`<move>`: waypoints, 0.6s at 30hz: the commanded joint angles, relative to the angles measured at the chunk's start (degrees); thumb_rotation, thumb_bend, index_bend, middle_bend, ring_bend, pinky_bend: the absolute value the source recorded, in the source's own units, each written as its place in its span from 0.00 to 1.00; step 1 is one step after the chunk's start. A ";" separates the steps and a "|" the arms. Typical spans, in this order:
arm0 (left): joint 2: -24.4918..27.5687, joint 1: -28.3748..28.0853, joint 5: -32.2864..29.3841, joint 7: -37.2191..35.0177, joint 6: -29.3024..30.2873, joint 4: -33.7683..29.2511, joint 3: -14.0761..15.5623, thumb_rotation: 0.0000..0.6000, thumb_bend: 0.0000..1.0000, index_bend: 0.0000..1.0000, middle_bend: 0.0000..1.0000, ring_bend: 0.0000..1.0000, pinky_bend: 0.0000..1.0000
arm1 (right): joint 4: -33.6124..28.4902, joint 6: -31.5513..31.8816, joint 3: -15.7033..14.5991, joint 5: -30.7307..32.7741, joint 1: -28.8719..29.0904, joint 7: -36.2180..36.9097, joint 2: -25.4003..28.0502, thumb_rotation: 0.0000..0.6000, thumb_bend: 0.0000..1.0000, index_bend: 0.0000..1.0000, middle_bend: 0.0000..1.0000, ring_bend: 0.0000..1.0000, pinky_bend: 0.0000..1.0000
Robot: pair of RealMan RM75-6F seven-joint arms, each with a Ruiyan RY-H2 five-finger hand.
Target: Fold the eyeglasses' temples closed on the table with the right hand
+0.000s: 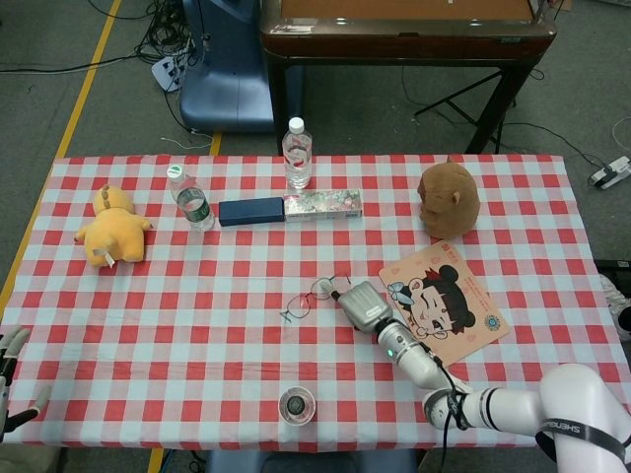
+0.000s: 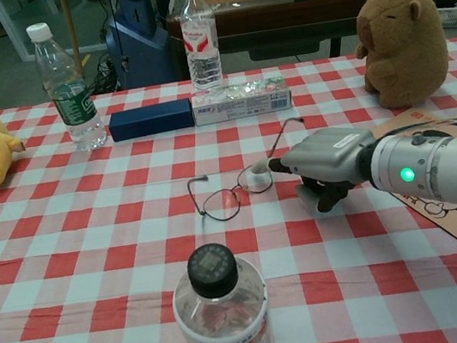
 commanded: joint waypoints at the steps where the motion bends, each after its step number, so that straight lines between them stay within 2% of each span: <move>1: -0.01 -0.08 0.14 0.32 -0.12 -0.19 0.03 1.00 0.32 0.00 0.00 0.00 0.00 | 0.25 0.73 -0.57 -0.41 -0.99 0.85 0.99 1.00 0.70 0.00 0.93 0.99 0.90; 10: 0.05 0.15 -0.25 0.49 -0.18 -0.23 0.00 1.00 0.32 0.00 0.00 0.00 0.00 | 3.84 0.05 1.18 -0.64 -0.66 3.17 1.35 1.00 0.71 0.00 0.93 0.99 0.90; 18: 0.03 0.14 -0.24 0.26 -0.35 0.03 -0.04 1.00 0.32 0.00 0.00 0.00 0.00 | -0.70 4.12 -1.34 -8.48 -4.06 7.95 5.46 1.00 0.70 0.00 0.93 0.99 0.90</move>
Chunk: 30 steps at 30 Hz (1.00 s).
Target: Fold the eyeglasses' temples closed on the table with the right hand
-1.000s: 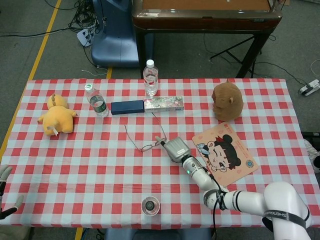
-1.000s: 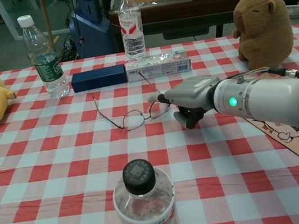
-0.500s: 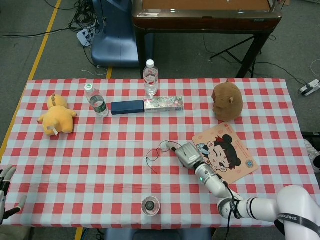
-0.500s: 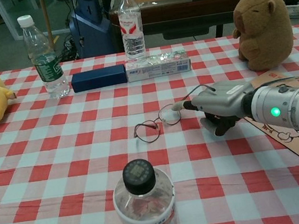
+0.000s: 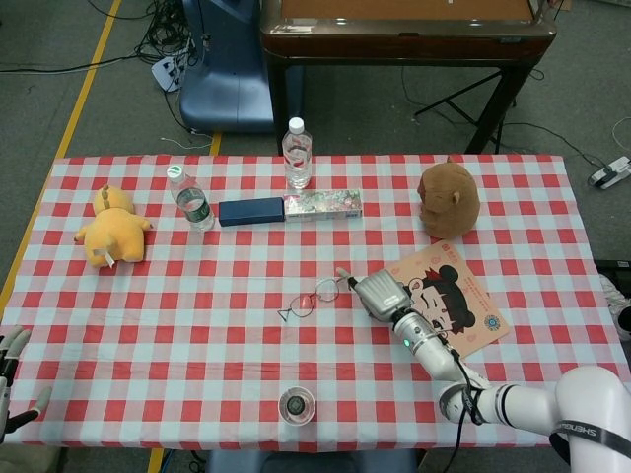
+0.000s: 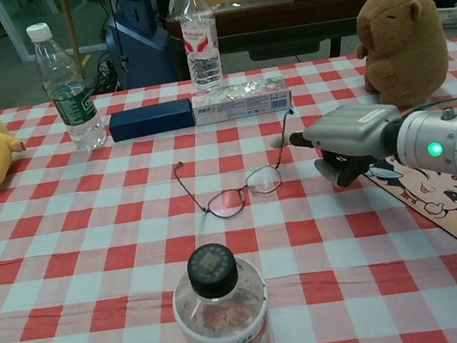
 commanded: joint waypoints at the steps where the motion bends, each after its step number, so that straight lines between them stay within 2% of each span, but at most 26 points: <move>1: -0.03 -0.09 0.11 -0.01 -0.11 0.06 0.02 1.00 0.32 0.00 0.00 0.00 0.00 | -2.87 3.13 -1.68 -3.51 -2.55 2.20 2.73 1.00 0.70 0.00 0.93 0.99 0.90; 11: -0.07 -0.32 1.06 0.19 -0.02 -0.34 0.16 1.00 0.32 0.00 0.00 0.00 0.00 | -7.43 6.26 -0.91 -3.87 -5.05 2.44 4.86 1.00 0.70 0.00 0.92 0.99 0.90; 20: -0.13 -0.06 0.79 -0.84 0.00 0.41 0.21 1.00 0.32 0.00 0.00 0.00 0.00 | -11.79 11.02 -2.51 -6.86 -8.11 0.20 2.88 1.00 0.71 0.00 0.92 0.99 0.90; 25: -0.19 -0.05 1.00 -1.40 0.03 0.83 0.27 1.00 0.32 0.00 0.00 0.00 0.00 | -10.12 9.55 -2.34 -6.24 -7.81 -1.66 -0.07 1.00 0.70 0.00 0.92 0.99 0.90; 30: -0.15 0.17 0.89 -2.00 0.34 1.15 0.19 1.00 0.32 0.00 0.00 0.00 0.00 | -5.68 5.76 -0.70 -3.28 -6.05 -2.95 -4.84 1.00 0.70 0.00 0.92 0.99 0.90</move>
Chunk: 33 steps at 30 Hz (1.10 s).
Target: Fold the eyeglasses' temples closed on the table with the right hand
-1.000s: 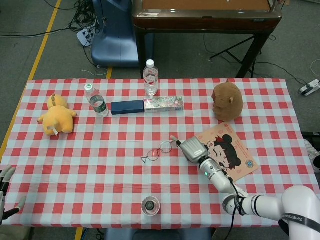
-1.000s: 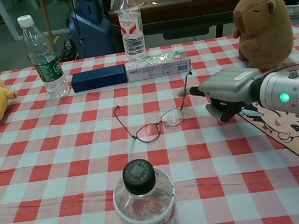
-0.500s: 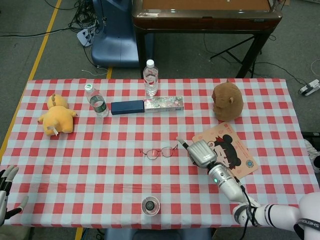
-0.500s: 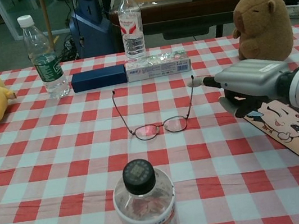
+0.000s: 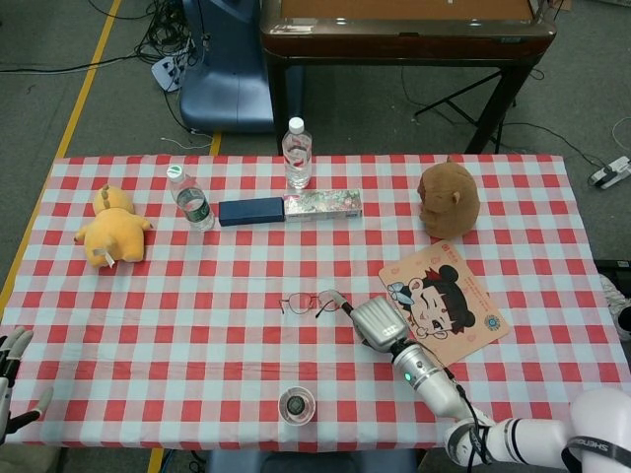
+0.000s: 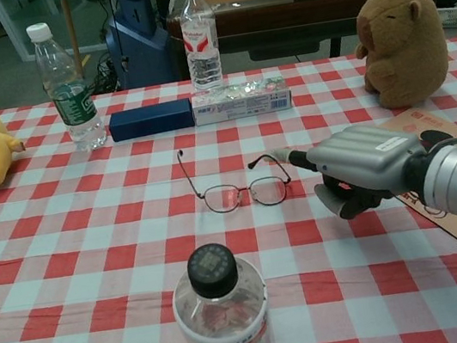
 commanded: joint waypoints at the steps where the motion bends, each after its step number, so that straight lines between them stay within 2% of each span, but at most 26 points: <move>1: 0.05 0.13 -0.12 -0.27 0.12 0.17 -0.03 1.00 0.32 0.00 0.00 0.00 0.00 | 3.24 -2.65 1.27 2.06 1.41 -0.92 -3.40 1.00 0.70 0.00 0.92 0.99 0.90; 9: 0.04 0.53 -0.81 -1.54 0.00 1.26 -0.03 1.00 0.32 0.00 0.00 0.00 0.00 | 9.62 -6.43 3.09 4.50 4.08 -2.61 -9.13 1.00 0.70 0.00 0.92 0.99 0.90; 15: -0.14 0.71 -1.13 -2.08 -0.13 1.95 -0.06 1.00 0.32 0.00 0.00 0.00 0.00 | 10.43 -6.45 3.04 4.06 4.32 -2.83 -9.61 1.00 0.70 0.00 0.92 0.99 0.90; 20: -0.14 0.71 -1.09 -2.12 -0.16 2.05 -0.11 1.00 0.32 0.00 0.00 0.00 0.00 | 6.49 -3.55 1.82 0.28 2.94 -1.35 -6.82 1.00 0.70 0.00 0.92 0.99 0.90; 26: -0.17 0.52 -0.73 -1.60 -0.29 1.77 -0.09 1.00 0.32 0.00 0.00 0.00 0.00 | -2.28 1.09 -2.36 -6.63 0.29 -1.72 -0.55 1.00 0.70 0.00 0.92 0.99 0.90; 30: -0.13 0.40 0.09 -0.73 0.12 0.89 -0.01 1.00 0.32 0.00 0.00 0.00 0.00 | -6.60 2.37 -3.65 -9.51 -0.08 -4.61 1.26 1.00 0.70 0.00 0.92 0.99 0.90; 33: 0.08 0.46 0.40 -0.33 0.48 0.34 0.00 1.00 0.32 0.00 0.00 0.00 0.00 | -7.58 1.87 -3.06 -9.87 0.82 -8.73 0.59 1.00 0.70 0.00 0.92 0.99 0.90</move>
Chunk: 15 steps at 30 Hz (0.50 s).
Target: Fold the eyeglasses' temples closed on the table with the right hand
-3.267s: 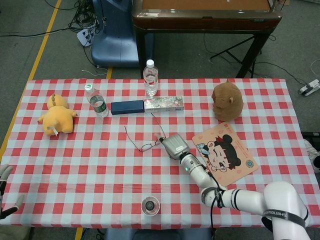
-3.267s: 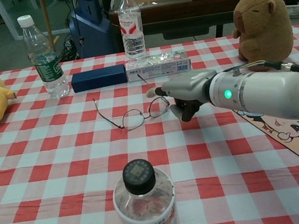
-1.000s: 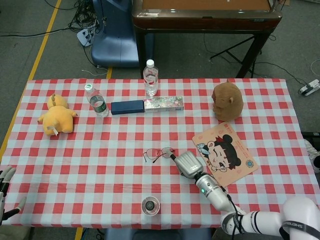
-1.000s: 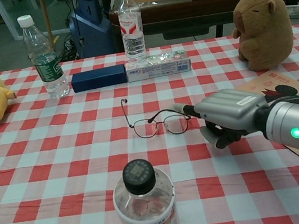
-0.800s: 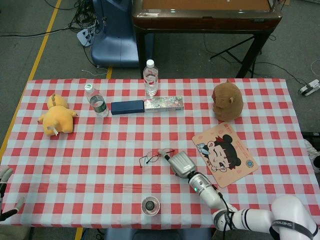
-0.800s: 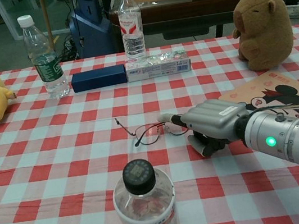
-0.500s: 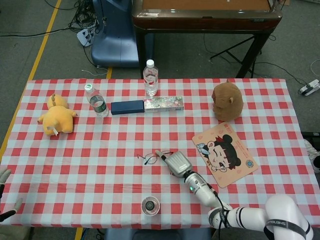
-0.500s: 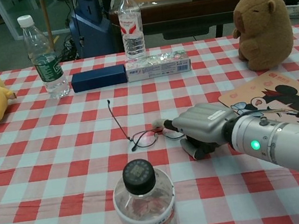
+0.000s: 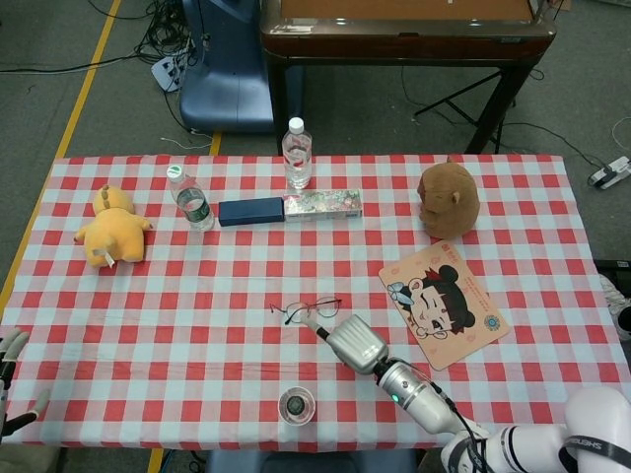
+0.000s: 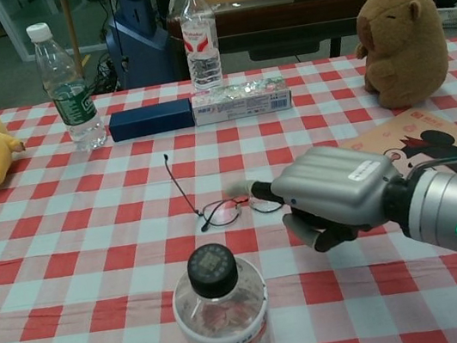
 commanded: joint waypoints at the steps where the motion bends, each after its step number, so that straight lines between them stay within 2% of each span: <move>1: 0.18 0.10 0.24 0.19 0.40 -0.33 0.01 1.00 0.32 0.00 0.00 0.00 0.00 | -1.60 -0.18 0.35 -0.69 0.83 -5.44 -0.37 1.00 0.70 0.00 0.92 0.99 0.90; 7: 0.48 0.61 0.02 -0.22 0.87 -0.29 0.11 1.00 0.32 0.00 0.00 0.00 0.00 | -0.59 -3.21 4.35 5.23 4.06 -14.34 -5.07 1.00 0.70 0.00 0.92 0.99 0.90; 15: 0.48 1.03 -0.47 -1.68 1.07 0.81 0.03 1.00 0.32 0.00 0.00 0.00 0.00 | 5.56 -3.58 7.67 13.83 9.26 -28.76 -14.17 1.00 0.70 0.00 0.92 0.99 0.90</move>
